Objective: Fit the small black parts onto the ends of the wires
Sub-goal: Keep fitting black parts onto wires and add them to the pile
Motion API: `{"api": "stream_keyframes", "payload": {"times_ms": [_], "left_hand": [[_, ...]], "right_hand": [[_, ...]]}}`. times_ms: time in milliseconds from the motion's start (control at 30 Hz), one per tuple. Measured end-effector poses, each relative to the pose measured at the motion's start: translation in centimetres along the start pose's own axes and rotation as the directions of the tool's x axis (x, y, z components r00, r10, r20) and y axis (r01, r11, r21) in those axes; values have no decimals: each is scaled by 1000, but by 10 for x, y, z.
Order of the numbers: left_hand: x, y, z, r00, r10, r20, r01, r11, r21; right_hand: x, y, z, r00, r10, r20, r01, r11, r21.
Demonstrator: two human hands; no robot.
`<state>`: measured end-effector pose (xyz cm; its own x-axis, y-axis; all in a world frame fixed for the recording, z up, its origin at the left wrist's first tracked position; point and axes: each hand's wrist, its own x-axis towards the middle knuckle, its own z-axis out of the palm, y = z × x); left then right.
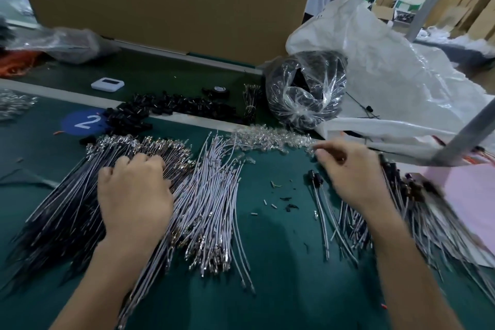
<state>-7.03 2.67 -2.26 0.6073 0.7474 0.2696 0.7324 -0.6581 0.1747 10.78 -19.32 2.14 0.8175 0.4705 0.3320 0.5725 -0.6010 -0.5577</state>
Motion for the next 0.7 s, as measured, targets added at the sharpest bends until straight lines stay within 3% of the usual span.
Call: {"api": "stream_keyframes", "payload": {"times_ms": [100,200,333,400,533,700], "left_hand": [[0,-6,-1,996,-18,84,19,1000,-6],[-2,-8,-1,996,-32,82,46,984,-172],[2,-8,-2,991,-66,116,97,954,-285],[3,-8,-1,988,-66,138,105,949,-297],[2,-8,-1,989,-84,120,117,946,-303],[4,-10,-6,996,-74,48,85,948,-306]], "right_hand": [[-8,-24,44,969,-9,248,-2,999,42],[-17,-40,80,852,86,516,-91,996,-16],[-18,-49,103,837,91,540,-87,996,-33],[-17,-48,105,817,128,562,-158,987,6],[-17,-39,99,778,218,590,-380,910,165],[-18,-31,84,838,196,509,-455,766,454]]}}
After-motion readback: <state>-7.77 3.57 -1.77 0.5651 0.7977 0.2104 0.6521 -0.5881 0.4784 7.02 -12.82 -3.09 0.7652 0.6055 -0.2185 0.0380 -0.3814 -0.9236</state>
